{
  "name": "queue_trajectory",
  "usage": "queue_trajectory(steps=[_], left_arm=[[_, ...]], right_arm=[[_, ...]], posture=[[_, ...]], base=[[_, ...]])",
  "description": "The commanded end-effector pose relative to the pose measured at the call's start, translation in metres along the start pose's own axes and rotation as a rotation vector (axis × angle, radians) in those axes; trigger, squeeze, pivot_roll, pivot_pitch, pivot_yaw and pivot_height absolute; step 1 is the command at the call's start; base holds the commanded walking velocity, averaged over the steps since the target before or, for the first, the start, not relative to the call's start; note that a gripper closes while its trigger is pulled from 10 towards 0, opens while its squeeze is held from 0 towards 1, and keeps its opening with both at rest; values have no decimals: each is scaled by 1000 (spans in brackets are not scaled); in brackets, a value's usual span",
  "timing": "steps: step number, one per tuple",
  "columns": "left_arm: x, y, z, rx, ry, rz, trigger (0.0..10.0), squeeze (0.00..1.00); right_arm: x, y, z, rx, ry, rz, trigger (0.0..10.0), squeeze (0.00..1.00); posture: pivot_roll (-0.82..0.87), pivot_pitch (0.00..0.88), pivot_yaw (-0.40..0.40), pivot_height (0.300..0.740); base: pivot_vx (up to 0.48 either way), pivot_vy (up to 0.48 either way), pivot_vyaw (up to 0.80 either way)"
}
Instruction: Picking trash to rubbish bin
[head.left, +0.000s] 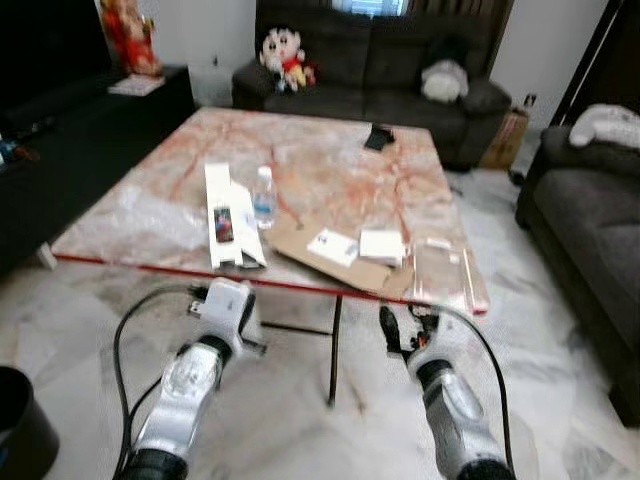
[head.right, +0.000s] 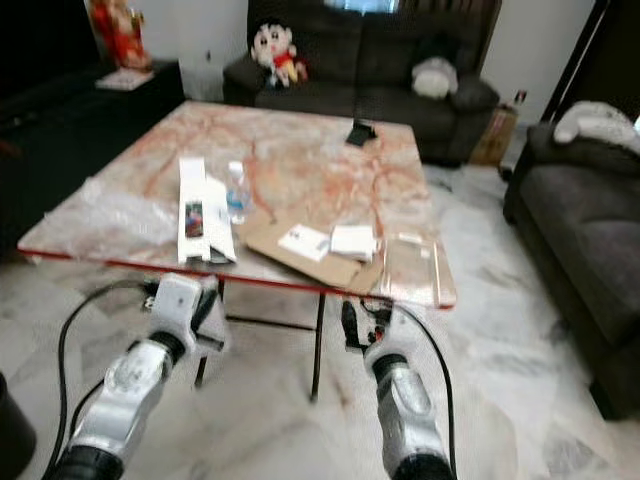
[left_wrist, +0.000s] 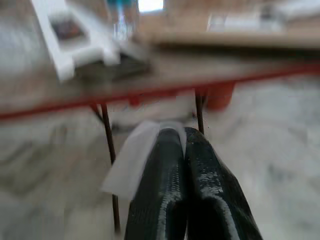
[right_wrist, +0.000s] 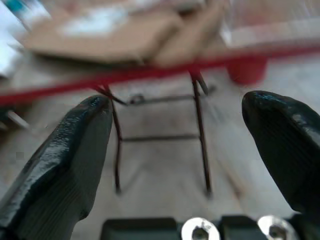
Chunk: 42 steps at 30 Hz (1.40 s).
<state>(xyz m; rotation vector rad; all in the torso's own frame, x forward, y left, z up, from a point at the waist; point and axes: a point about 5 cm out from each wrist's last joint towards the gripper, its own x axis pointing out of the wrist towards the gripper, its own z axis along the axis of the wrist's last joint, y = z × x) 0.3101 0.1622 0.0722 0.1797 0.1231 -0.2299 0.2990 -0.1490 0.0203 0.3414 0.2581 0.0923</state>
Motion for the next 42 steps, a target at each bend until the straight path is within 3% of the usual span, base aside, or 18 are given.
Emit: queue_trajectory(steps=[1,2,4,8,12,19,28,34,42], left_arm=[[-2,1,-21,21,95,13,10000,0],[-2,1,-21,21,95,13,10000,0],[-8,4,-46,21,204,43,10000,0],[-21,4,-75,7,327,68,10000,0],[-34,4,-95,-24,418,103,10000,0],[-71,2,-137,-30,625,135,10000,0],[-95,1,-157,-45,728,179,10000,0],[-98,-3,-160,-49,748,171,10000,0],[-101,-8,-162,-51,762,166,10000,0]], right_arm=[[-4,-10,-7,-21,45,-37,10000,0],[-4,-10,-7,-21,45,-37,10000,0],[-11,-19,-23,-24,122,-70,10000,0],[-23,-31,-42,-28,218,-120,10000,0],[-36,-42,-57,-21,293,-176,10000,0],[-73,-61,-94,-28,484,-279,10000,0],[-93,-64,-113,-11,563,-309,10000,0],[-107,-64,-125,6,602,-336,10000,0],[-107,-60,-128,10,605,-324,10000,0]], posture=[[168,0,-68,740],[168,0,-68,740],[161,2,-73,740],[158,3,-75,740],[157,7,-77,740],[154,10,-77,740],[139,21,-82,740],[133,26,-81,740],[112,13,-66,740]], base=[[0,0,0],[0,0,0],[0,0,0],[0,0,0],[0,0,0],[0,0,0],[0,0,0],[0,0,0],[0,0,0]])
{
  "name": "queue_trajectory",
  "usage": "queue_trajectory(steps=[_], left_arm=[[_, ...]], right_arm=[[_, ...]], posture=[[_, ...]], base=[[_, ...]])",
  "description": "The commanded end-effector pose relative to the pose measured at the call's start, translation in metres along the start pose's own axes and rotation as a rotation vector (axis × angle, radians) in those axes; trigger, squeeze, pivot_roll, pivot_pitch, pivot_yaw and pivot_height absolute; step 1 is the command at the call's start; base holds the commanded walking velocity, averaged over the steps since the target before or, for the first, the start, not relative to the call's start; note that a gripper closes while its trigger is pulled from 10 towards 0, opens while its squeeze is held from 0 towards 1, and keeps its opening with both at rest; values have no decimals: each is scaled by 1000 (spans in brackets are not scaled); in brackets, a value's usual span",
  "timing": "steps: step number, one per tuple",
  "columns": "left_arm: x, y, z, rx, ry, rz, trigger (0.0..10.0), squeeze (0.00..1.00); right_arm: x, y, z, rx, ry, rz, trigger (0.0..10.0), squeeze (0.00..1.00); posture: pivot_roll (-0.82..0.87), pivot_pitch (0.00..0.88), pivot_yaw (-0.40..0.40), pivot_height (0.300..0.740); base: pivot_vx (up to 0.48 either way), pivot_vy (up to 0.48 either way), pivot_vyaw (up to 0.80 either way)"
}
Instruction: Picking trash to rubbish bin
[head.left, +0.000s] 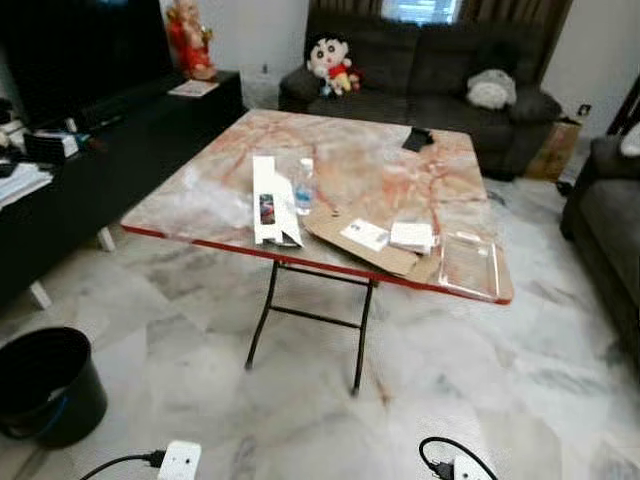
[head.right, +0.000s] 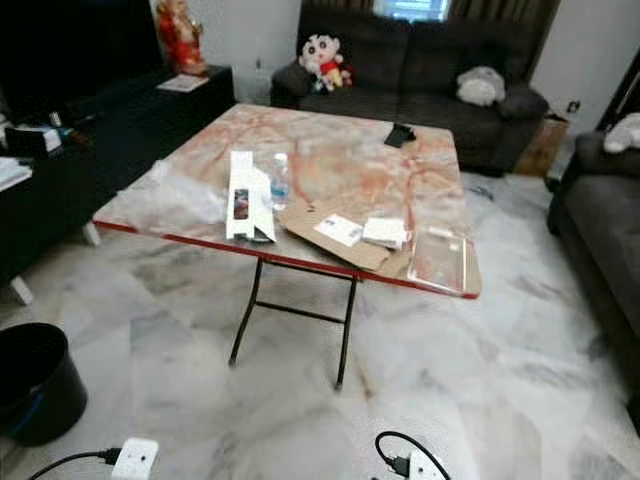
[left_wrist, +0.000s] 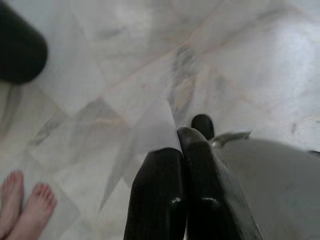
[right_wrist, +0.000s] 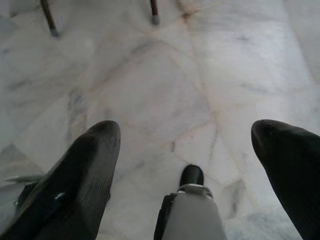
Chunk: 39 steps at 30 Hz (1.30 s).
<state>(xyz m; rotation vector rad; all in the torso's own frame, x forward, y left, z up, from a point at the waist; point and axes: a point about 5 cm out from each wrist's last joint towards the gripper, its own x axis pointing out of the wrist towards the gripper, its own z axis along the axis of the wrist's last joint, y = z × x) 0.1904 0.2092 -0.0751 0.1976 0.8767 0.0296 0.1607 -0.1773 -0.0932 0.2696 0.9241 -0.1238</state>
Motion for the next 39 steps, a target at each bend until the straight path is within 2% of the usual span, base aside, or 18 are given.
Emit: queue_trajectory(steps=[1,12,31,39], left_arm=[[1,-2,4,23,-10,-1,10000,0],[-1,-1,-5,10,20,13,10000,0],[-2,-3,-11,12,40,7,10000,0],[-2,-4,-8,-3,31,11,10000,0]], right_arm=[[1,-1,5,4,-16,-1,10000,0],[3,3,11,-66,-22,15,10000,0],[2,4,6,-78,4,25,10000,0],[4,6,15,-72,-22,33,10000,0]], posture=[[112,13,-66,740],[119,4,-72,740],[124,0,-78,740],[122,9,-88,740]], base=[[0,0,0],[0,0,0],[0,0,800],[0,0,800]])
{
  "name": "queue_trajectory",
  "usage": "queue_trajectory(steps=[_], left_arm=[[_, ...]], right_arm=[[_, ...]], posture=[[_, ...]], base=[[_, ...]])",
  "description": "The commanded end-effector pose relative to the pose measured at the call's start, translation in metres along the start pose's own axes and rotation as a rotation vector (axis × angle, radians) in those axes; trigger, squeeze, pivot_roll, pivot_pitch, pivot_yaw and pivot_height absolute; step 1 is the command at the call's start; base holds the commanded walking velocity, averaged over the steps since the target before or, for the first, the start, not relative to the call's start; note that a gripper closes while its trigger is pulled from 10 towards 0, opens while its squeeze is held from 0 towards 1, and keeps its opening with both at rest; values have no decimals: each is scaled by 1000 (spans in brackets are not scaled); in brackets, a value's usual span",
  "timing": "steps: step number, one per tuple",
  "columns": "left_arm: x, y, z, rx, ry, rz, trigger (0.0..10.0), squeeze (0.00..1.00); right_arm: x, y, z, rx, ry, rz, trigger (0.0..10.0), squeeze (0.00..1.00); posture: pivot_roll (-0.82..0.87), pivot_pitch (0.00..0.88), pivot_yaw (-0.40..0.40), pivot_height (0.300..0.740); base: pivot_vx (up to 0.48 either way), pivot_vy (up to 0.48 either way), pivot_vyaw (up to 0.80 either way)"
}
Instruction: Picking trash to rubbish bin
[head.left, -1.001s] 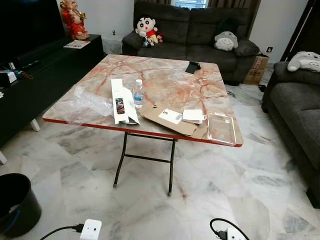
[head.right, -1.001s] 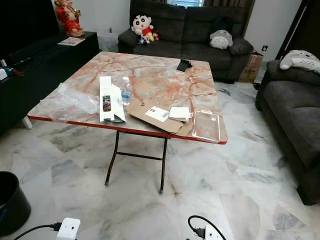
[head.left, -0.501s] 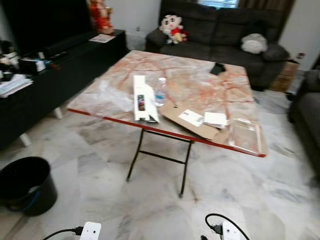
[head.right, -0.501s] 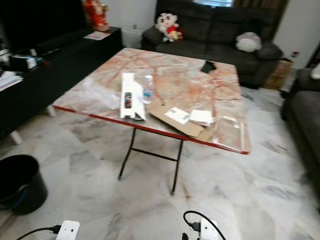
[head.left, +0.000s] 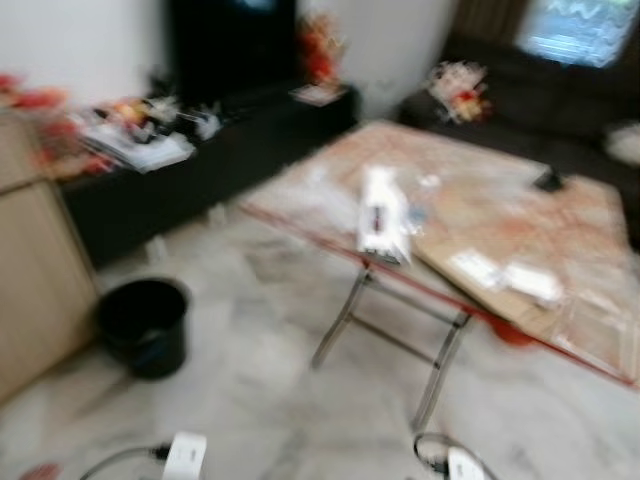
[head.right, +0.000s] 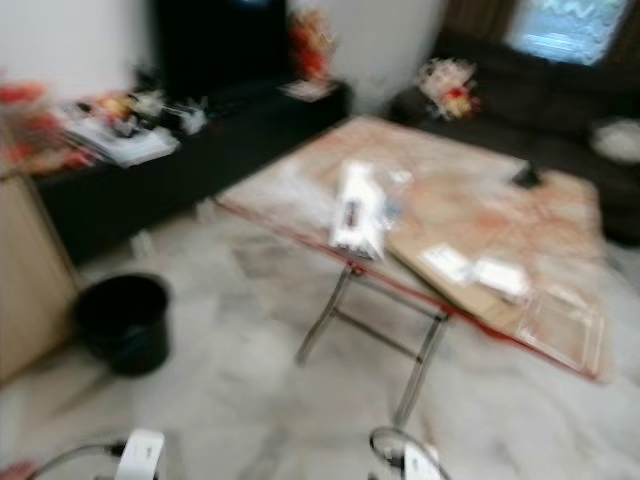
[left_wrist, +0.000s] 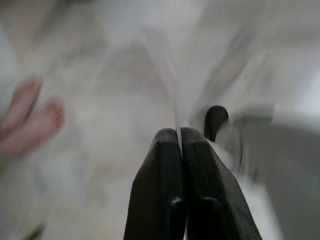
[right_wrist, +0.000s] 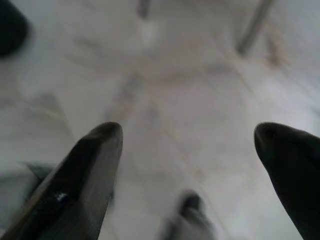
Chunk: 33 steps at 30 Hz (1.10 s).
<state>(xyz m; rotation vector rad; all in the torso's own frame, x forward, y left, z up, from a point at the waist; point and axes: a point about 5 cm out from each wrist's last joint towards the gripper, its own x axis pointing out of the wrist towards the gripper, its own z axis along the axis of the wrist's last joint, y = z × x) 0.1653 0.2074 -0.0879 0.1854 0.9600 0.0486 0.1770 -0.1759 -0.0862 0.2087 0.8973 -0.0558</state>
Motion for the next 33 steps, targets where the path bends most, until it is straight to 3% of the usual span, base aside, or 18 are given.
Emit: queue_trajectory(steps=[1,33], left_arm=[[3,2,19,11,-54,7,10000,0],[3,5,16,-33,-43,37,10000,0]], right_arm=[[0,0,-1,11,1,-4,10000,0],[1,1,4,3,-7,7,10000,0]], posture=[[122,9,-88,740],[149,31,-109,740]], base=[[0,0,800],[0,0,798]])
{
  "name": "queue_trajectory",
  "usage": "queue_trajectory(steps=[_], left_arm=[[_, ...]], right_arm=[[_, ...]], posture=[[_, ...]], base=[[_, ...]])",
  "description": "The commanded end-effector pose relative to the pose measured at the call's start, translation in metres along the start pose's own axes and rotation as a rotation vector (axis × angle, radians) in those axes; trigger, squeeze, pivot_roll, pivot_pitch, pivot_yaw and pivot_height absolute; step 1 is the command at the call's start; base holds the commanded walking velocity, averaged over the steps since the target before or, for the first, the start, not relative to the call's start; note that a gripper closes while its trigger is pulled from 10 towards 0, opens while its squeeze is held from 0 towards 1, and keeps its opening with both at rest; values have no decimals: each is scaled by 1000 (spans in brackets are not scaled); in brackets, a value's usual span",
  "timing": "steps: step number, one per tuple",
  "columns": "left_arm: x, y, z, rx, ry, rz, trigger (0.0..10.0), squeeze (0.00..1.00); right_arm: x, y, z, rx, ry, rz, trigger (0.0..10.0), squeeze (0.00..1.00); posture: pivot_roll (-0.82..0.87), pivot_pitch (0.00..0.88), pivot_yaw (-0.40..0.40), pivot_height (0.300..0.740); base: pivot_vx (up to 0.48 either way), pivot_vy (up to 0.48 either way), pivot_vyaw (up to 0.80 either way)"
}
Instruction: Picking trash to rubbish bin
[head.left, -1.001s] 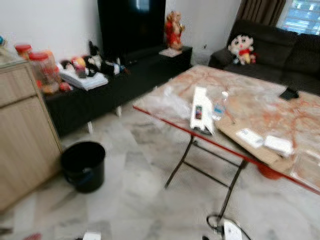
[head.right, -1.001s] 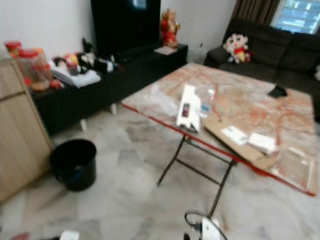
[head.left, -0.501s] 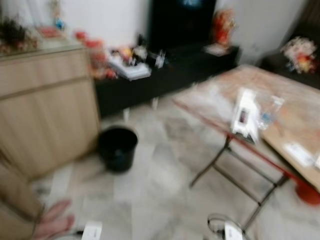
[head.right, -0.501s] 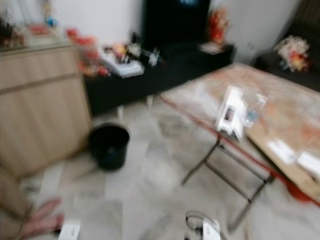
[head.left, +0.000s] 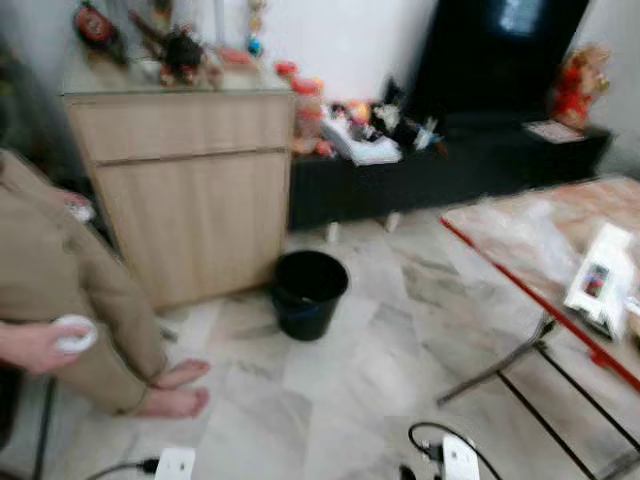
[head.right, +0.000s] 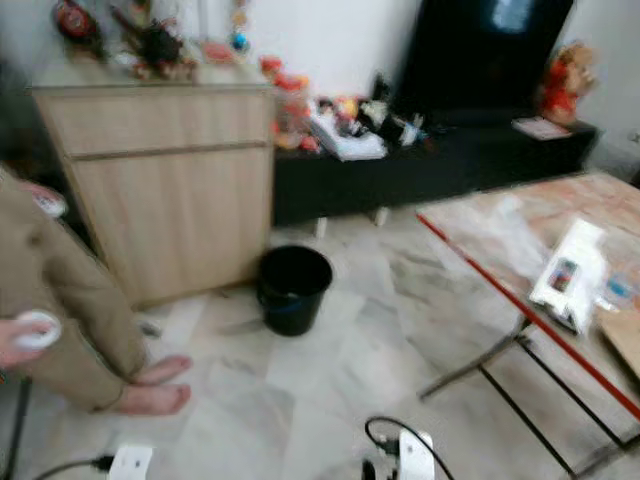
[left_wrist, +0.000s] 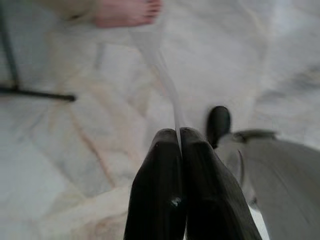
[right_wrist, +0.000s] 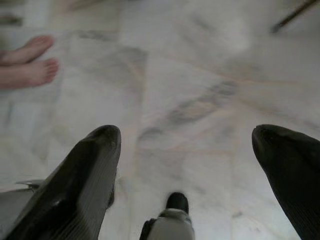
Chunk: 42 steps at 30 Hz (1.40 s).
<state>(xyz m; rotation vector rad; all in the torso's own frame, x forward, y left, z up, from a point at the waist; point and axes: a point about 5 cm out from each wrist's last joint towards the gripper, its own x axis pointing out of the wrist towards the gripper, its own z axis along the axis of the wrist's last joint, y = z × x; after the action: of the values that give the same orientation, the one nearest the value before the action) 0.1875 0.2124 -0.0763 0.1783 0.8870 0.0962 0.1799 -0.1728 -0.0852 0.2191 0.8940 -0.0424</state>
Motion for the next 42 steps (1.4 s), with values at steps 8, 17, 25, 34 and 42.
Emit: queue_trajectory(steps=[8,17,25,34,42], left_arm=[[-1,10,-6,8,26,16,10000,0],[0,10,-2,14,16,14,10000,0],[0,7,0,18,9,5,10000,0],[-1,6,-5,2,23,10,10000,0],[-1,4,-8,-7,30,11,10000,0]], right_arm=[[2,4,6,41,-23,-11,10000,0],[1,-1,5,45,-18,-24,10000,0],[1,-1,2,50,-15,-24,10000,0],[1,-4,6,36,-23,-23,10000,0],[1,-4,8,5,-27,-13,10000,0]], posture=[[147,10,-80,740],[149,9,-76,740],[151,18,-83,740],[150,20,-99,740],[152,21,-108,740]], base=[[0,0,0],[0,0,0],[268,0,0],[375,0,0],[341,0,0]])
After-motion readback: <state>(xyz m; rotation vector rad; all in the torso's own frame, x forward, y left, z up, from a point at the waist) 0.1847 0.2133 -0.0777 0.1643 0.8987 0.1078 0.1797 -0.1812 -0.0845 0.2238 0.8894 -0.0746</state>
